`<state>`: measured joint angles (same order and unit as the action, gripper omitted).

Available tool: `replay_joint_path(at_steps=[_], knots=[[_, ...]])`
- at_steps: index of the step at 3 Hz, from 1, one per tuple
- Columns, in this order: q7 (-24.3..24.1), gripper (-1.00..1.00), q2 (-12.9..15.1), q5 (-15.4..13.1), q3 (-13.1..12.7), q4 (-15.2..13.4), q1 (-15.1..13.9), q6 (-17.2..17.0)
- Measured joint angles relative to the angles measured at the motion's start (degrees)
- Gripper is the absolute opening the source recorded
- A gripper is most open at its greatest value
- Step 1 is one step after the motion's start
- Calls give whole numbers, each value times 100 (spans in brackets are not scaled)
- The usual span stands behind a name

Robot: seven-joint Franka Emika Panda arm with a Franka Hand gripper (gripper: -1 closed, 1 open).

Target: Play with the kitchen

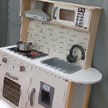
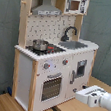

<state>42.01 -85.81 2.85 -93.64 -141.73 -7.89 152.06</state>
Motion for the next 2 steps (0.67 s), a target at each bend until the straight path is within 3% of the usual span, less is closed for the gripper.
replay_joint_path(at_steps=[1, 2], knots=[[-410, 100, -21, 0, 9, 218, -383, 211], [-934, 100, -37, 0, 15, 247, -697, 443]])
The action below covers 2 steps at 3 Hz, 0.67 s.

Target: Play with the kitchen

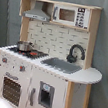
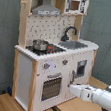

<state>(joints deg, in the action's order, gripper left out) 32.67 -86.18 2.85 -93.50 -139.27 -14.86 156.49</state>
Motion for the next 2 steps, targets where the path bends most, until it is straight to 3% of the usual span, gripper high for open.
replay_joint_path(at_steps=[2], knots=[[-829, 100, -47, 0, 37, 68, -620, 585]])
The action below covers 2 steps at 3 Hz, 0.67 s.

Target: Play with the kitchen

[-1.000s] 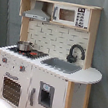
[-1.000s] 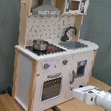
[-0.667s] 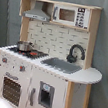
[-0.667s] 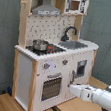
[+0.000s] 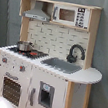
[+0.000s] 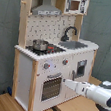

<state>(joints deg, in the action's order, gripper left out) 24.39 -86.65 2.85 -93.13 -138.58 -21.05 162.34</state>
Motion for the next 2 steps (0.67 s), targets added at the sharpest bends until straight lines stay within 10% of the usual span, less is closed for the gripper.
replay_joint_path(at_steps=[2], knots=[[-973, 100, -29, 0, 63, 430, -639, 383]])
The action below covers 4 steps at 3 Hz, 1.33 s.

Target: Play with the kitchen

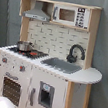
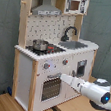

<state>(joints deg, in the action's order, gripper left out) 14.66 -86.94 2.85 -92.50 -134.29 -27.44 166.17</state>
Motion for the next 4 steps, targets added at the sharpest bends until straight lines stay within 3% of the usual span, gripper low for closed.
replay_joint_path(at_steps=[1, 3, 4], knots=[[-493, 100, -39, 0, 94, 138, -235, 75], [-1583, 100, -52, 0, 147, 135, -717, 363], [-1739, 100, -53, 0, 166, 249, -1182, 715]])
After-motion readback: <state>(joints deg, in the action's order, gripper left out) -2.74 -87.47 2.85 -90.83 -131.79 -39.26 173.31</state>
